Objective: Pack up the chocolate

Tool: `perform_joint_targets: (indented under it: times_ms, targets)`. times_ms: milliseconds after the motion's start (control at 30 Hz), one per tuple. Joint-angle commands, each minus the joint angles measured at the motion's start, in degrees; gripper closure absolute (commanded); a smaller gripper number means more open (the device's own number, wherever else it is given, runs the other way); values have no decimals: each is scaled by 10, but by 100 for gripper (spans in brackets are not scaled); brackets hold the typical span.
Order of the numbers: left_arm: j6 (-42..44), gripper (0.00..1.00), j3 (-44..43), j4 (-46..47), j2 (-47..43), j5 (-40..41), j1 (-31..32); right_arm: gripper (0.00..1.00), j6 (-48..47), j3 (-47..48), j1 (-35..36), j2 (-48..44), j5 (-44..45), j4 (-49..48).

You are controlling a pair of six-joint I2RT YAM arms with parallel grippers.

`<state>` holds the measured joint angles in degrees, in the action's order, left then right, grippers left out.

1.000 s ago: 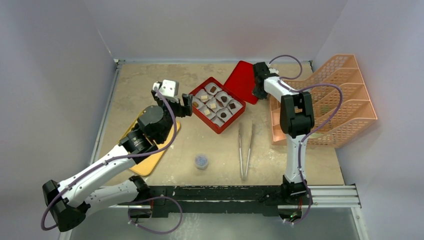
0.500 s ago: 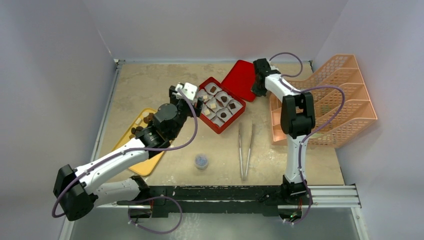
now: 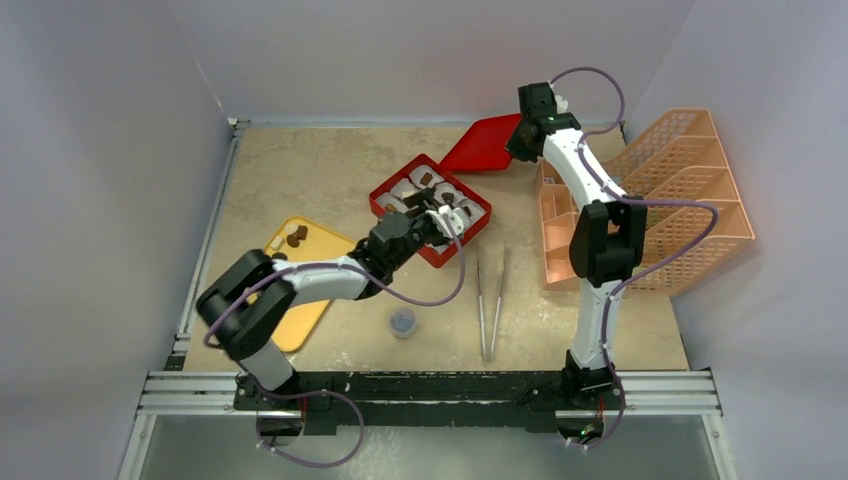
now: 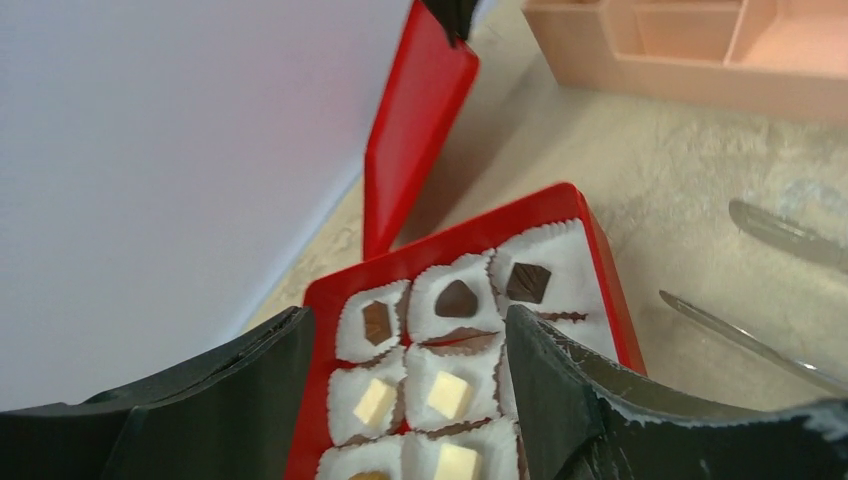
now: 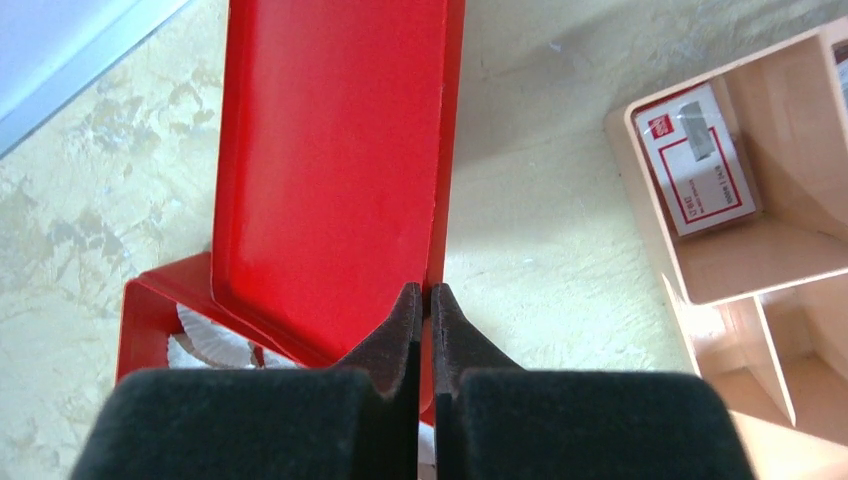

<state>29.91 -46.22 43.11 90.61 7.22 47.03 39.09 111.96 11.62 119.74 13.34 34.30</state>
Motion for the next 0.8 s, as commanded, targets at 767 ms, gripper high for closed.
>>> perform_joint_targets:
  times_ms: [767]
  targets:
    - [190,25,-315,222,416,-38,27,100,-35,-115,4,-123,-87,-9]
